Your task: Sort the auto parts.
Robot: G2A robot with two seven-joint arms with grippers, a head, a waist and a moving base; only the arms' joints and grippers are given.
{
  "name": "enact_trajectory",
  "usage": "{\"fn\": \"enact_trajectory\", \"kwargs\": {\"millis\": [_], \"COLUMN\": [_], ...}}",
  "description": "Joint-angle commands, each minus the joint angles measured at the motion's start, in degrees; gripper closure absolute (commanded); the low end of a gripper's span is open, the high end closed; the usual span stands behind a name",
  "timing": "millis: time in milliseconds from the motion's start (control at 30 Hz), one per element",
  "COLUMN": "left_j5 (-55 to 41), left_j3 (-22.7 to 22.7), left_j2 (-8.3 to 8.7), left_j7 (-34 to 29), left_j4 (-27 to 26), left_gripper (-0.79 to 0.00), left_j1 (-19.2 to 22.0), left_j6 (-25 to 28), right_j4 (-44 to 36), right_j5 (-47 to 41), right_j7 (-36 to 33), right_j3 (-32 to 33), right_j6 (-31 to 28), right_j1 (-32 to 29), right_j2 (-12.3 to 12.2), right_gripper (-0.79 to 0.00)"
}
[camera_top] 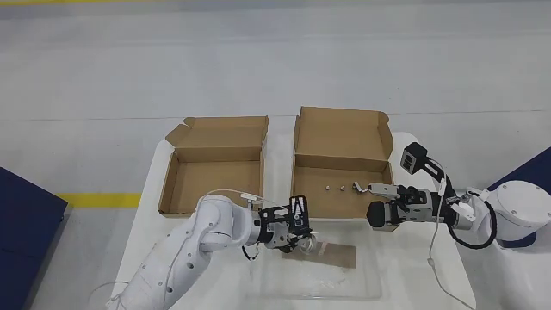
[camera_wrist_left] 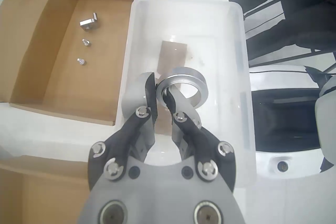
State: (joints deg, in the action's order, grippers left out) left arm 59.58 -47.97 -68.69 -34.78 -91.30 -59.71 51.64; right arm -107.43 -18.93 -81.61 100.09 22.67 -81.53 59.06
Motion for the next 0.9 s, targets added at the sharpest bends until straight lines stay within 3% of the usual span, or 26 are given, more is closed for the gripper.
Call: {"fn": "enact_trajectory", "kwargs": {"millis": [0,100,267,500,867], "left_j5": [0.0,-1.3,-0.5,9.7,19.5], "left_j3": [0.0,-0.9,-5.8,-6.5,-3.8], "left_j2": [0.0,0.02,0.66,0.55,-0.85], "left_j7": [0.0,3.6,24.8,48.4,75.8], "left_j4": [0.0,0.2,2.8,5.6,10.3], "left_gripper": [0.0,0.0,0.0,0.0,0.0], "left_j1": [0.0,-0.8,-5.0,-6.8,-3.5], "left_j6": [0.0,-1.0,2.8,6.4,4.1], "right_j4": [0.0,0.0,0.0,0.0,0.0], "right_j5": [0.0,0.0,0.0,0.0,0.0], "right_j7": [0.0,0.0,0.0,0.0,0.0], "right_j3": [0.0,0.0,0.0,0.0,0.0], "right_j6": [0.0,0.0,0.0,0.0,0.0], "right_j1": [0.0,0.0,0.0,0.0,0.0], "right_j2": [0.0,0.0,0.0,0.0,0.0], "right_gripper": [-0.785,-0.785,-0.785,-0.785,-0.785]}}
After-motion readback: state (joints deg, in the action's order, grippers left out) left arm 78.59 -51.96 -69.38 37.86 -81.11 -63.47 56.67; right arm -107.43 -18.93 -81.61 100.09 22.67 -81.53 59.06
